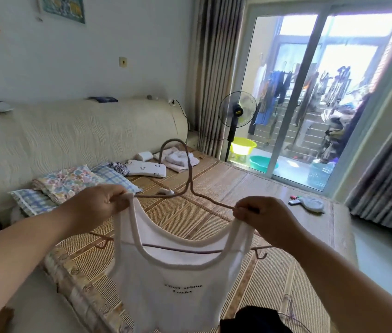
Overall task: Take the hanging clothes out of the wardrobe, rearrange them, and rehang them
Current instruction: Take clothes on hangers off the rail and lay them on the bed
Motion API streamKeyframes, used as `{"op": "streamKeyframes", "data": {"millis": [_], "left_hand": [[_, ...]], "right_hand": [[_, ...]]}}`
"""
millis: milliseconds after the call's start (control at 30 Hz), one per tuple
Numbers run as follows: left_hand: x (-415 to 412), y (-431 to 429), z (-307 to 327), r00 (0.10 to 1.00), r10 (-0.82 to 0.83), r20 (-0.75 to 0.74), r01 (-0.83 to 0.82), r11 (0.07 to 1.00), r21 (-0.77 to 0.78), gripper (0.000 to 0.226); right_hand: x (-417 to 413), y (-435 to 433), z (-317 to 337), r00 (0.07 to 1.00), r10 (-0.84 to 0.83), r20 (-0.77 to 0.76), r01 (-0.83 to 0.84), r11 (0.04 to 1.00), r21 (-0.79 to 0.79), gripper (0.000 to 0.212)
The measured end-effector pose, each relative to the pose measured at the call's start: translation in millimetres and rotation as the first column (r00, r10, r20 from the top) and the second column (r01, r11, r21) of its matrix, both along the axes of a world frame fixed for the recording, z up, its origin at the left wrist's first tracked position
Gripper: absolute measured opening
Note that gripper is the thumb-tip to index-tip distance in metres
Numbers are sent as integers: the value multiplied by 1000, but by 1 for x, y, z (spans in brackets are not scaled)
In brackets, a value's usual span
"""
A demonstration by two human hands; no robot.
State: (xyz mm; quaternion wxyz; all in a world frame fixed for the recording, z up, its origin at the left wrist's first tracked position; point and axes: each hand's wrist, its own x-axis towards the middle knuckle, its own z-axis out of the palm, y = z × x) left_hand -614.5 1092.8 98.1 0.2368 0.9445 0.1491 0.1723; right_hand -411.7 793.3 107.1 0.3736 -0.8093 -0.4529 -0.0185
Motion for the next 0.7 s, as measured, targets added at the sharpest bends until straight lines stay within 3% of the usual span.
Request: {"op": "streamKeyframes", "data": {"millis": [100, 300, 433, 567, 700], "left_hand": [[15, -13, -3, 997, -82, 8, 82, 996, -38, 27], [65, -58, -23, 970, -228, -86, 228, 974, -9, 28], [94, -103, -49, 907, -346, -241, 331, 938, -103, 28], [117, -153, -79, 828, -452, -333, 361, 883, -300, 21], [136, -199, -112, 777, -489, -397, 401, 870, -287, 16]], "right_hand": [[-6, -25, -3, 997, -74, 15, 75, 996, -48, 24], [-17, -93, -22, 949, -295, -111, 275, 947, -164, 22], [-19, -150, -41, 860, -427, -281, 351, 893, -282, 14], [-22, -210, -62, 746, -441, -498, 311, 893, -324, 12], [-22, -255, -89, 660, -484, -575, 354, 875, -330, 14]]}}
